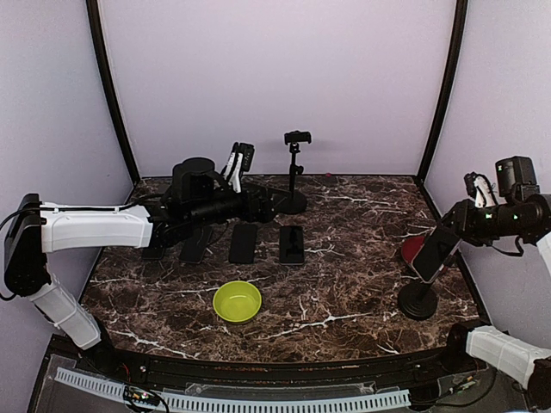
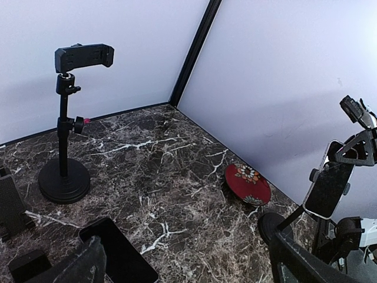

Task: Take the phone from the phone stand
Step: Pick up the phone stand with the phone from the center of the board.

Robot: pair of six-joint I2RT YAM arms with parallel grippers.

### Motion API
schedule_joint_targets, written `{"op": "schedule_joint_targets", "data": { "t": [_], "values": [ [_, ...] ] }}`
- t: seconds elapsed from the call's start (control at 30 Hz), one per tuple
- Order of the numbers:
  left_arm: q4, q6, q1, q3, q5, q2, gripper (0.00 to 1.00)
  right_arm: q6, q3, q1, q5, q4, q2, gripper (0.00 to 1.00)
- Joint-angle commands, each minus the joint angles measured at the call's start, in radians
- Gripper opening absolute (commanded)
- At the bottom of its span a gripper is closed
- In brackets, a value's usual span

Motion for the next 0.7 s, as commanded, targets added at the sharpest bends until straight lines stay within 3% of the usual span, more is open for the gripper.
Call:
{"op": "schedule_joint_targets", "data": {
  "t": [0.0, 0.13, 0.23, 0.3, 0.67],
  "values": [
    [0.024, -0.005, -0.003, 0.017, 0.010, -0.027, 0.99, -0.012, 0.000, -0.005, -0.031, 0.008, -0.005, 0.37],
    [0.023, -0.003, -0.003, 0.018, 0.007, -0.026, 0.99, -0.018, -0.006, -0.006, -0.039, 0.016, -0.005, 0.29],
    [0.023, -0.002, -0.003, 0.017, 0.007, -0.026, 0.99, -0.014, -0.004, -0.005, -0.050, 0.020, -0.003, 0.09],
    [0.026, -0.001, -0.003, 0.013, 0.009, -0.026, 0.99, -0.012, 0.001, -0.005, -0.060, 0.021, 0.002, 0.03],
    [0.019, 0.016, -0.003, 0.013, 0.013, -0.033, 0.99, -0.001, 0.025, -0.005, -0.160, 0.095, 0.006, 0.00]
  ]
}}
